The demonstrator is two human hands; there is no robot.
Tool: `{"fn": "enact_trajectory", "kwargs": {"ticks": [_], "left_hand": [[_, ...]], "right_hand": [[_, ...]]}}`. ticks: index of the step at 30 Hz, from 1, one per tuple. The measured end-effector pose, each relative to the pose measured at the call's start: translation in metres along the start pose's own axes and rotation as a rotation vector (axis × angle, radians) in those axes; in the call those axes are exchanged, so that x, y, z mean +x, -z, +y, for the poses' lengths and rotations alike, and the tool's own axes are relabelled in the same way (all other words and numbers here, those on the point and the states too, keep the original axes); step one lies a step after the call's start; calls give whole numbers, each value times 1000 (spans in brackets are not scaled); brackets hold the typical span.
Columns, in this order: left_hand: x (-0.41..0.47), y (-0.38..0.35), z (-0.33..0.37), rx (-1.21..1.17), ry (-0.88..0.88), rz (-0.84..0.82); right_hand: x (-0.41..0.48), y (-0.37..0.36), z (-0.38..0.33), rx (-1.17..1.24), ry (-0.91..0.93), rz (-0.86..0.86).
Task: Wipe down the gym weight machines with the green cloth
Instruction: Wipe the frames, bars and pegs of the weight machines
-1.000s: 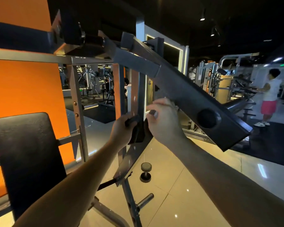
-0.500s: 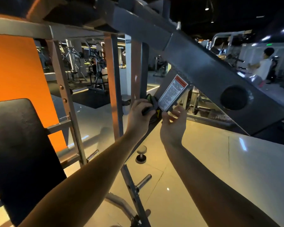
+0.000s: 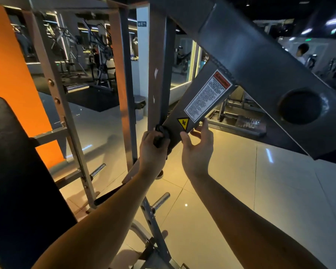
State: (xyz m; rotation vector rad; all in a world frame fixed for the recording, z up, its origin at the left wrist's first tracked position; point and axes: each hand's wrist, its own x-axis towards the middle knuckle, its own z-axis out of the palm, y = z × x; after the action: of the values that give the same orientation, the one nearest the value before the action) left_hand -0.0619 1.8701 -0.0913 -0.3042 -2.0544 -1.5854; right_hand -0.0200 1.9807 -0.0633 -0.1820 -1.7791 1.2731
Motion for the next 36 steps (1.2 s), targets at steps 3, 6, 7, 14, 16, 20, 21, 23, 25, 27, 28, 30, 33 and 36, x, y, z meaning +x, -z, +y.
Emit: {"fn": "enact_trajectory", "kwargs": {"ticks": [3,6,7,14,16,20,21,23,25,27,28,30,33,36], "left_hand": [[-2,-4,17,-157,-13,23],[-4,-11,28,-118,-86,61],[-4,-13,30,-74,-93,77],[-13,-19,-8,-5,26,155],[-8,-14,-32,63,112,155],[-2,-9,-32,56,87,140],[-2,-11,-23,29,5,120],[-3,-16,-13,-70,-102,80],[-5,-19,-19,-154,-64,88],[-9,-18,-41,-171,25,111],[-12,-15,-55,-168,70,123],[-15,-11,-80,-149,160,136],[-7,-5,-108,-90,336,147],[-10,-3,-87,-116,313,138]], "right_hand": [[-2,2,7,28,40,-7],[-5,2,12,130,-26,-47],[-5,1,14,146,-45,-66],[-5,-8,32,157,-19,-92],[-6,-13,37,139,-24,-99],[-11,-21,45,90,7,-102],[-11,-23,47,78,35,-97],[-13,-25,51,57,96,-91],[-13,-25,53,49,94,-85],[-14,-28,52,48,54,-75],[-16,-30,53,48,38,-69],[-21,-35,58,40,19,-59],[-35,-42,65,19,-40,-68],[-47,-49,67,78,-142,-92]]}}
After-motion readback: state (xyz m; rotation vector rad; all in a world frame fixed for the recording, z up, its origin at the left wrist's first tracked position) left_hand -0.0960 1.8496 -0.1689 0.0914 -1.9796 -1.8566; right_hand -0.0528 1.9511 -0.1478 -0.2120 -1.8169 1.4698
